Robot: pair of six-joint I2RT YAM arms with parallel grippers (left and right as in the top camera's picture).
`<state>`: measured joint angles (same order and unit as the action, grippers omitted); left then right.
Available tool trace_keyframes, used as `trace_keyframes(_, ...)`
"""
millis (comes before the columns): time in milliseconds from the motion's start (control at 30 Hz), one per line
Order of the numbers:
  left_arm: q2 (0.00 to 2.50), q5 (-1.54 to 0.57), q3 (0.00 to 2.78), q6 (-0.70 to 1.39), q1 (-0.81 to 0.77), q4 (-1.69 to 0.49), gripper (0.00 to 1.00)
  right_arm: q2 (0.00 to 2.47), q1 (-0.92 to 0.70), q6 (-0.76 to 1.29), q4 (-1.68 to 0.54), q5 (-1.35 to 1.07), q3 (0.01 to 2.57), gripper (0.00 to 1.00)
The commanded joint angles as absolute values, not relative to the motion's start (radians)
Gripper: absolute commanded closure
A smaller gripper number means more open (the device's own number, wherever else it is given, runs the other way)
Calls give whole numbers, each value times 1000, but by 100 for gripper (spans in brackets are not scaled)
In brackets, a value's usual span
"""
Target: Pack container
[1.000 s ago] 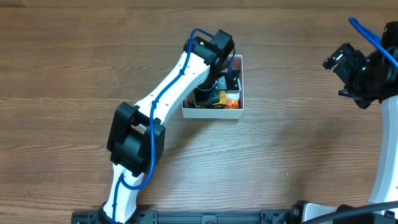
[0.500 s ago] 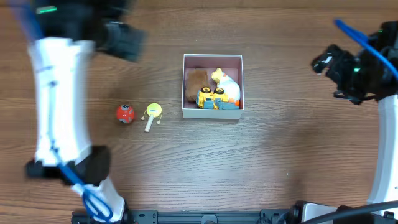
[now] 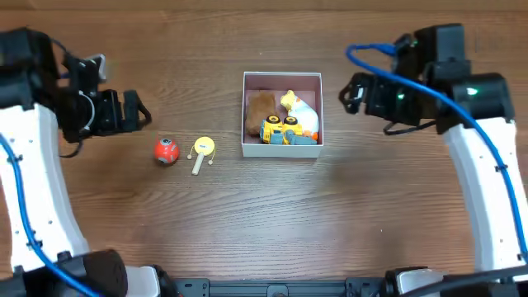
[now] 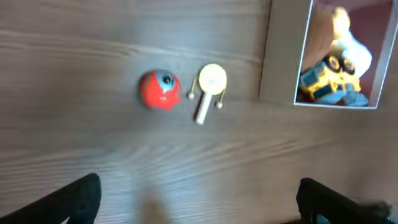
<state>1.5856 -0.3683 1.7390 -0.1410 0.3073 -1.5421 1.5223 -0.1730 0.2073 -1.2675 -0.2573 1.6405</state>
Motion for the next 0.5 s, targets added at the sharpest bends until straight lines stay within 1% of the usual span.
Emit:
trace_keyframes(0, 1582, -419, 1676, -247, 298, -1533, 0, 1573, -252, 185, -1251, -173, 1634, 1)
trace_keyframes(33, 1582, -414, 1660, -247, 296, -1520, 0, 1589, -272, 175, -1232, -205, 1634, 7)
trace_keyframes(67, 1582, -411, 1648, -247, 296, -1500, 0, 1619, -306, 155, -1207, -234, 1633, 28)
trace_keyframes(100, 1582, -411, 1646, -246, 296, -1491, 0, 1647, -332, 155, -1194, -230, 1633, 38)
trace_keyframes(167, 1582, -408, 1646, -247, 295, -1485, 1, 1768, -399, 157, -1147, -230, 1633, 71)
trace_keyframes(200, 1582, -391, 1646, -247, 293, -1485, 6, 1833, -428, 156, -1125, -247, 1633, 88)
trace_keyframes(233, 1582, -382, 1646, -247, 291, -1484, 8, 1886, -454, 156, -1106, -255, 1633, 96)
trace_keyframes(367, 1582, -378, 1646, -247, 286, -1475, 8, 1964, -527, 156, -1058, -253, 1633, 96)
trace_keyframes(467, 1582, -379, 1645, -247, 286, -1477, 8, 2006, -547, 156, -1020, -222, 1633, 96)
